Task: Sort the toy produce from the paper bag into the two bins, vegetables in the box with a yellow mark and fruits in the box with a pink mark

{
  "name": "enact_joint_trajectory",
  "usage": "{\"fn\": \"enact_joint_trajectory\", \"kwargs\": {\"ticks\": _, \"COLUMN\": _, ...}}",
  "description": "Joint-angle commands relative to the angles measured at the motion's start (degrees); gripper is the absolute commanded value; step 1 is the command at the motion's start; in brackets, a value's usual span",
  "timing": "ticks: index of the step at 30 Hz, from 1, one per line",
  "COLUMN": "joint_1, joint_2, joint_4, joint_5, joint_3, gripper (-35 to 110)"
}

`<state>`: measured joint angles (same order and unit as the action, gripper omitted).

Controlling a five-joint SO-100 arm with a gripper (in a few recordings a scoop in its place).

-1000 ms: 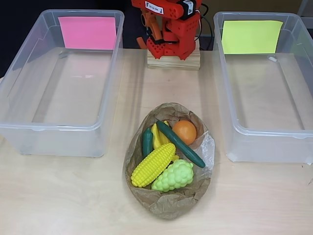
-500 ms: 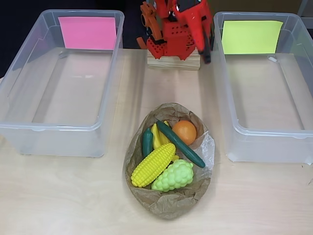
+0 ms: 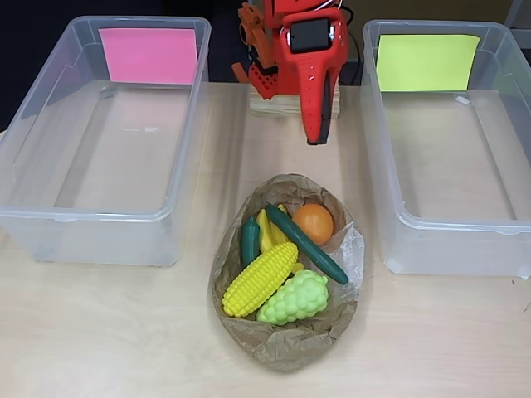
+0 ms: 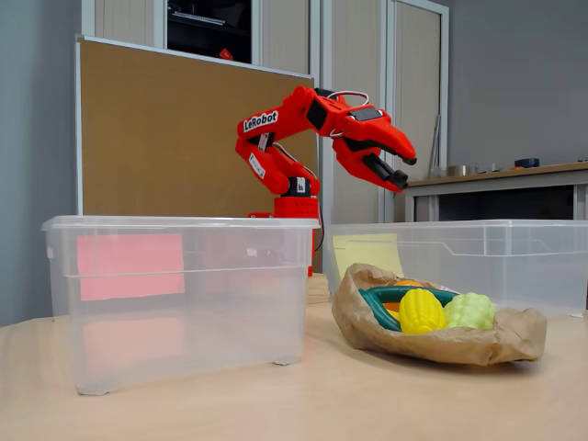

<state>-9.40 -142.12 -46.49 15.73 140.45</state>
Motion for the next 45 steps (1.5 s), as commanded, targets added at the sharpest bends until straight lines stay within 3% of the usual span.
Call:
{"fn": "enact_joint_trajectory", "kwargs": {"ticks": 1, "joint_1": 3.6, "joint_2": 12.4, "joint_4": 1.1, "joint_5": 8.0, "joint_3": -7.8, "gripper": 15}}
{"fn": "enact_joint_trajectory", "kwargs": {"ticks": 5, "joint_1": 5.8, "joint_2": 22.1, "joint_4": -0.6, "joint_5": 41.5, "joint_3": -13.6, "gripper": 15}}
{"fn": "enact_joint_trajectory", "kwargs": {"ticks": 7, "joint_1": 7.2, "joint_2": 25.9, "joint_4": -4.3, "joint_5": 46.8, "joint_3": -16.4, "gripper": 15}}
{"fn": "enact_joint_trajectory", "kwargs": {"ticks": 13, "joint_1": 8.8, "joint_2": 38.5, "joint_4": -6.2, "joint_5": 82.8, "joint_3": -22.4, "gripper": 15}}
{"fn": "enact_joint_trajectory", "kwargs": {"ticks": 16, "joint_1": 7.3, "joint_2": 44.2, "joint_4": -3.5, "joint_5": 92.4, "joint_3": -26.1, "gripper": 20}}
{"fn": "enact_joint_trajectory", "kwargs": {"ticks": 23, "joint_1": 6.3, "joint_2": 57.9, "joint_4": -6.8, "joint_5": 94.0, "joint_3": -42.3, "gripper": 36}}
{"fn": "enact_joint_trajectory", "kwargs": {"ticks": 30, "joint_1": 5.0, "joint_2": 66.6, "joint_4": -9.7, "joint_5": 93.9, "joint_3": -52.8, "gripper": 34}}
{"fn": "enact_joint_trajectory", "kwargs": {"ticks": 39, "joint_1": 4.4, "joint_2": 75.3, "joint_4": -7.6, "joint_5": 94.7, "joint_3": -54.8, "gripper": 32}}
{"fn": "enact_joint_trajectory", "kwargs": {"ticks": 45, "joint_1": 6.3, "joint_2": 82.8, "joint_4": -7.5, "joint_5": 90.6, "joint_3": -58.9, "gripper": 17}}
